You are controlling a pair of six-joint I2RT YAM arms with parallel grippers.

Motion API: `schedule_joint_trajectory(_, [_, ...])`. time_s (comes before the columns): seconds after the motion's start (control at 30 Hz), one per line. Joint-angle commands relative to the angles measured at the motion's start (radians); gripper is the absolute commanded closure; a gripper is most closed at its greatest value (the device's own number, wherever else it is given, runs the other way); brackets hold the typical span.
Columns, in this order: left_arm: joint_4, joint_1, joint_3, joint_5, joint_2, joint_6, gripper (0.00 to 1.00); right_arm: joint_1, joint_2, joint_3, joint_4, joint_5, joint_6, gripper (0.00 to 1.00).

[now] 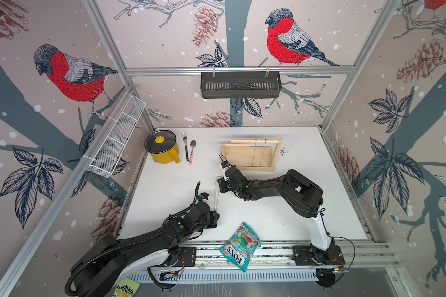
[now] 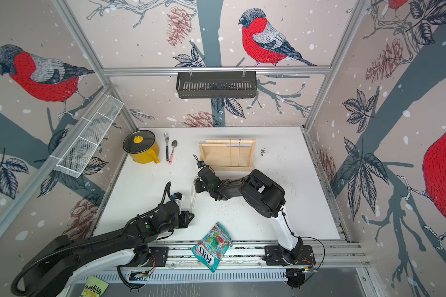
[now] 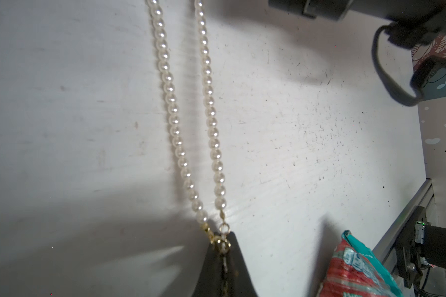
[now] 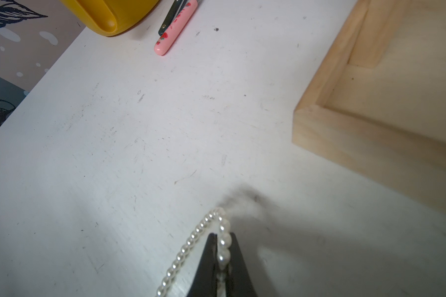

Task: Take the necklace off the jewelry display stand
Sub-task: Place the necklace at the center of the board.

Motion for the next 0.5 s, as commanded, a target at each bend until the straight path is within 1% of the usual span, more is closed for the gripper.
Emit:
schedule_joint_trajectory(0.0, [-0.114,-0.005,-0.001,0.007,0.035,-0.006,1.00,-0.002,0.012,0.012,0.024,-0.006,0.002,0.95])
schedule_joint_trajectory(0.1, [-0.118,-0.006,0.012,0.009,0.060,-0.004,0.94,-0.005,0.012,0.011,0.018,-0.007,0.003,0.91])
schedule_joint_trajectory(0.23, [-0.124,-0.008,0.017,0.009,0.066,-0.004,0.83,-0.007,0.009,0.015,0.000,-0.013,-0.006,0.84])
schedule_joint_trajectory(0.33, [-0.135,-0.009,0.018,0.004,0.062,-0.007,0.78,-0.007,0.009,0.018,-0.010,-0.014,-0.011,0.79])
schedule_joint_trajectory(0.4, [-0.145,-0.009,0.017,0.003,0.058,-0.009,0.76,-0.010,0.009,0.019,-0.012,-0.021,-0.014,0.73])
schedule_joint_trajectory(0.47, [-0.155,-0.010,0.017,0.003,0.052,-0.012,0.71,-0.009,0.007,0.020,-0.018,-0.026,-0.017,0.70])
